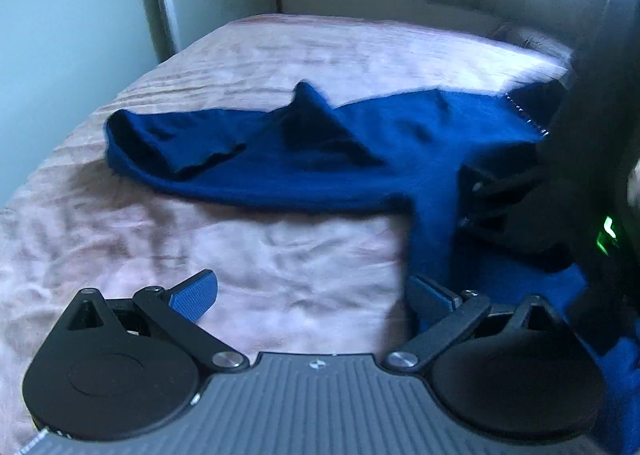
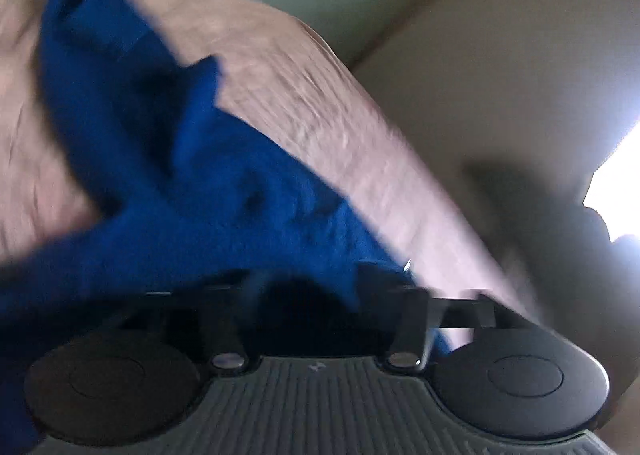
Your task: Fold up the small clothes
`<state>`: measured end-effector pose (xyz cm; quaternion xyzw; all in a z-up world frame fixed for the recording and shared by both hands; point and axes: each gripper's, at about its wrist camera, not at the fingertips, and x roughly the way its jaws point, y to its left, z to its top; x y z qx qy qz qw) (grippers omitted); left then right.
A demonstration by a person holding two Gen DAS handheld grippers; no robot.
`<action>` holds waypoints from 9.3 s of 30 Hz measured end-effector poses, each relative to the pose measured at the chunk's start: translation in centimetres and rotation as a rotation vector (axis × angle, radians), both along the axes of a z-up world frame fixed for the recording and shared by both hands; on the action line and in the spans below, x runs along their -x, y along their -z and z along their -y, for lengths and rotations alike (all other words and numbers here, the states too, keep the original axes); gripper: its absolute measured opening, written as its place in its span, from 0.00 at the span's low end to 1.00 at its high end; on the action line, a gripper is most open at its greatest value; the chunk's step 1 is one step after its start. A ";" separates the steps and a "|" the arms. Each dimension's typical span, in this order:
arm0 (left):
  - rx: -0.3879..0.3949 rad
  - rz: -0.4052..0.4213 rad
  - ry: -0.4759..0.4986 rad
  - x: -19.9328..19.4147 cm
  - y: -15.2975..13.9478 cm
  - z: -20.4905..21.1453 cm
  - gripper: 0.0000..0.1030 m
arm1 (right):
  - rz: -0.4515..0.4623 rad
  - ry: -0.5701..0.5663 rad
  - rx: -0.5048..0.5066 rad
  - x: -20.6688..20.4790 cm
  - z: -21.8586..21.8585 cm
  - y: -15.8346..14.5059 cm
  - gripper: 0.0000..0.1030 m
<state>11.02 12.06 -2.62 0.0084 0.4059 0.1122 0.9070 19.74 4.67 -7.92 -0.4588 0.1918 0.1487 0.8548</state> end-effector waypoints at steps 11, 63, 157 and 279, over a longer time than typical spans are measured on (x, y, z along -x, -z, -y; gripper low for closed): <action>0.021 -0.004 -0.039 0.0 -0.2 -1.6 0.99 | -0.098 -0.176 -0.289 1.1 1.6 -3.8 0.81; 0.035 0.034 -0.241 2.8 -1.0 -12.4 0.99 | -0.993 0.107 -1.338 -7.9 -6.4 0.9 0.07; 0.266 0.444 0.576 -10.4 -12.5 8.1 0.05 | -0.347 0.382 -1.091 -0.8 22.1 -5.1 0.80; 0.006 0.069 0.250 6.9 1.5 8.8 1.00 | -0.255 0.511 -1.067 17.8 31.1 -3.9 0.97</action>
